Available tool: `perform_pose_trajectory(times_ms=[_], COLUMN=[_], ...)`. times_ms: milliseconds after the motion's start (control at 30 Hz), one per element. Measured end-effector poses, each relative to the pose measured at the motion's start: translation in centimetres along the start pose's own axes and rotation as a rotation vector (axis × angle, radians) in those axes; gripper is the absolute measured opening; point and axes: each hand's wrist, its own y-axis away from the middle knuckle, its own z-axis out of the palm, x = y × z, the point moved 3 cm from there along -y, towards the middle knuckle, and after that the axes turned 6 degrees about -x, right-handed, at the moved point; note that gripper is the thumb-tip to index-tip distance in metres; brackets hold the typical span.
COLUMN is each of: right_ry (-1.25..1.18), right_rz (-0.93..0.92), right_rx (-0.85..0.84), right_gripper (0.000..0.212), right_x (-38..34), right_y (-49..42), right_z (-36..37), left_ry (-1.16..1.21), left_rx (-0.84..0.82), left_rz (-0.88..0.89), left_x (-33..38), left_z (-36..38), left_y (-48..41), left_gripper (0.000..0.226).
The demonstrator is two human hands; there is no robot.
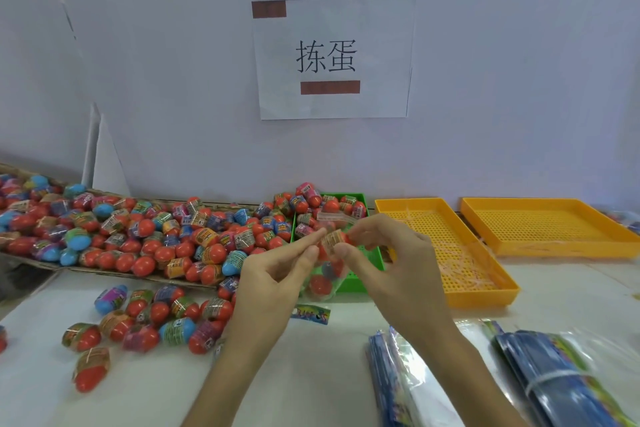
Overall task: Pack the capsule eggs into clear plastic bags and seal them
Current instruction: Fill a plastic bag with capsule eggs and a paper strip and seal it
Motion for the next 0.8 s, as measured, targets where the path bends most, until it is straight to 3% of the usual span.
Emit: perform_pose_trajectory(times_ms=[300,667,800], right_ry=[0.219,0.343,0.309], right_rz=[-0.072,-0.095,-0.088], right_rx=[-0.284,-0.213,-0.216], right_gripper=[0.036,0.029,0.023], right_x=[-0.1,0.2,0.4], right_y=[0.7,0.7,0.8], right_z=[1.6,1.9,2.1], left_ry=[0.034,0.124,0.168], left_rx=[0.018,-0.022,-0.099], left_rz=[-0.057,-0.185,-0.275], left_x=[-0.7,-0.9,-1.4], left_z=[-0.2,0.1,0.1], left_y=[-0.1,-0.1,-0.1], left_gripper=[0.026,0.023,0.039])
